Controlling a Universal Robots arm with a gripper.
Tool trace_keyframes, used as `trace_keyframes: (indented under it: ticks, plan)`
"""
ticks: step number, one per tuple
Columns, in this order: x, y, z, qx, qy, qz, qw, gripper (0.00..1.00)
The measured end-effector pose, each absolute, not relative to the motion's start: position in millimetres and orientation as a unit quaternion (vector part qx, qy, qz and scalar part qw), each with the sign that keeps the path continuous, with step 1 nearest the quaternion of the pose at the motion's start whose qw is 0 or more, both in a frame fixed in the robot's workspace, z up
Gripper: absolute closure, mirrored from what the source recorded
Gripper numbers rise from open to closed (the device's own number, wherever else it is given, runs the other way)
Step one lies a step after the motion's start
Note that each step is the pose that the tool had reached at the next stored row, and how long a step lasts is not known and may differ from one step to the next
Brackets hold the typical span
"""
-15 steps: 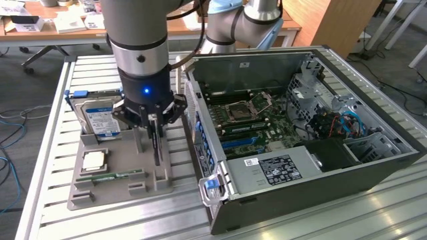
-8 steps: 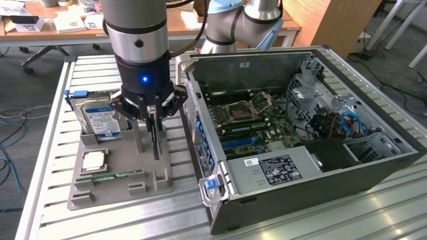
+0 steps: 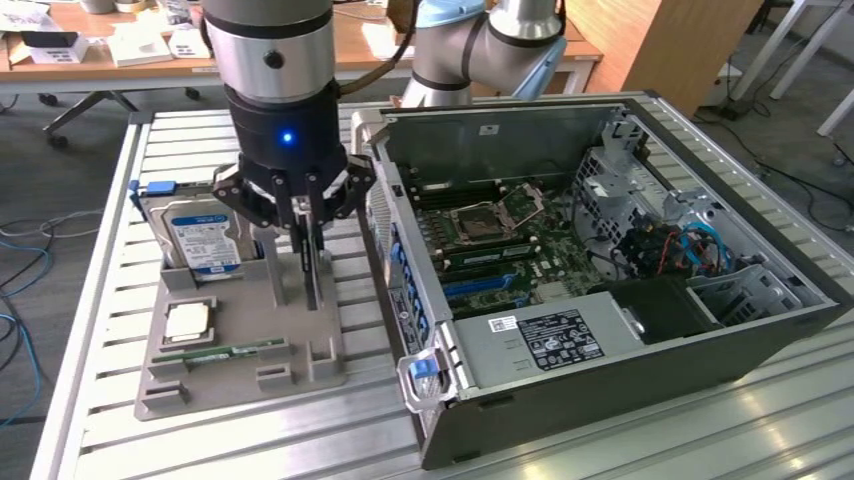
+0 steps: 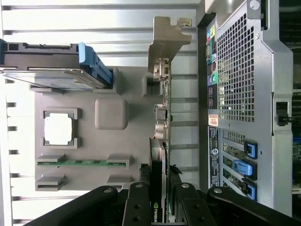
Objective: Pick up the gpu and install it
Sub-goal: 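Pick up the gpu and move the gpu toward the slot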
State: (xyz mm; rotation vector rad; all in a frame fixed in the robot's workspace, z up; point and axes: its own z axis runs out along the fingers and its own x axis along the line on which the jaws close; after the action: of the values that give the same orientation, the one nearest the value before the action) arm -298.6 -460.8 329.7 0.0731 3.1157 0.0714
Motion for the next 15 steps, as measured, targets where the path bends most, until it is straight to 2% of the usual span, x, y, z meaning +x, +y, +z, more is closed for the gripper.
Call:
trace_keyframes:
  ticks: [15]
  plan:
    - [-298.6,-460.8,352.6,0.023,0.999,0.023,0.012,0.74]
